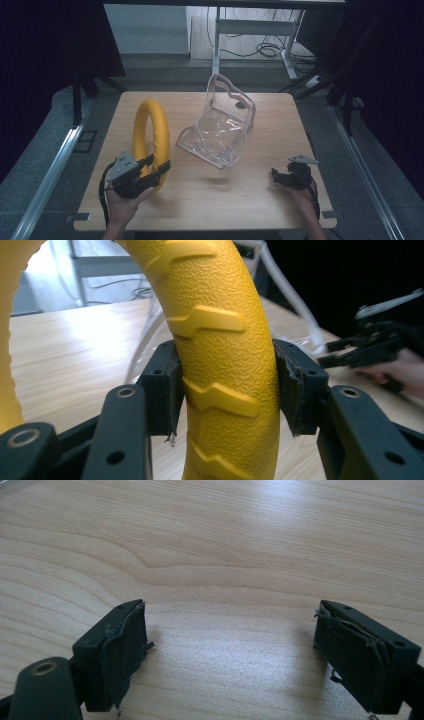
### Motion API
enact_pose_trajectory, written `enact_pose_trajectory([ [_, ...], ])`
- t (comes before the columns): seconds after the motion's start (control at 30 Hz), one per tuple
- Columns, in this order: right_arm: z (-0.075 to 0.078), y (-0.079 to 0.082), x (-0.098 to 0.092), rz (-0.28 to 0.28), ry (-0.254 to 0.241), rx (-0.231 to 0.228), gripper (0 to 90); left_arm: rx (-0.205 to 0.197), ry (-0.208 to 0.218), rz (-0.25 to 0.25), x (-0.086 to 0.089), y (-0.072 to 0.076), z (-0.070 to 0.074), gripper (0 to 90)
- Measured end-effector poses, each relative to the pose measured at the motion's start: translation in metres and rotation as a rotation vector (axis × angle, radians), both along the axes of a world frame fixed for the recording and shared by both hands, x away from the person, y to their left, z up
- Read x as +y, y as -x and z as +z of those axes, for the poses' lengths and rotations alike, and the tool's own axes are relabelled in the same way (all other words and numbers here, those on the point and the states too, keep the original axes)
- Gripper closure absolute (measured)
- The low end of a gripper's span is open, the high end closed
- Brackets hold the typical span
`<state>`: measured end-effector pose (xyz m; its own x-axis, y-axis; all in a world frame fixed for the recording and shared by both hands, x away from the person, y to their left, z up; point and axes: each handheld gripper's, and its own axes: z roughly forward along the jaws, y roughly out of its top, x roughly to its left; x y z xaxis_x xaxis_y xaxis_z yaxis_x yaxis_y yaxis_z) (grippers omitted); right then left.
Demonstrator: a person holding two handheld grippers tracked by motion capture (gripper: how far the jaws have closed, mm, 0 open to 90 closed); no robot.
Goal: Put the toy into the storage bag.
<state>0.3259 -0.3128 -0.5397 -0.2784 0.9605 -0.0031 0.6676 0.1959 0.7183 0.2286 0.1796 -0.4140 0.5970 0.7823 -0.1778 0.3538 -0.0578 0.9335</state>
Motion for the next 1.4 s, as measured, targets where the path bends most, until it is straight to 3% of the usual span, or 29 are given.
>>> enact_pose_trajectory([
  [0.3,0.0,0.0,0.0,0.0,0.0,0.0,14.2,-0.009,0.06,-0.013,0.006,0.002,0.003,49.3],
  [0.7,0.0,0.0,0.0,-0.004,-0.003,-0.001,14.3,-0.073,0.087,-0.018,0.004,0.008,0.014,49.3],
  [0.93,0.0,0.0,0.0,-0.004,-0.003,-0.001,14.4,-0.077,0.127,-0.024,0.004,0.006,0.016,49.3],
  [1.4,0.0,-0.001,0.0,-0.007,-0.003,-0.001,14.4,-0.112,0.152,-0.017,0.002,0.005,0.024,49.4],
])
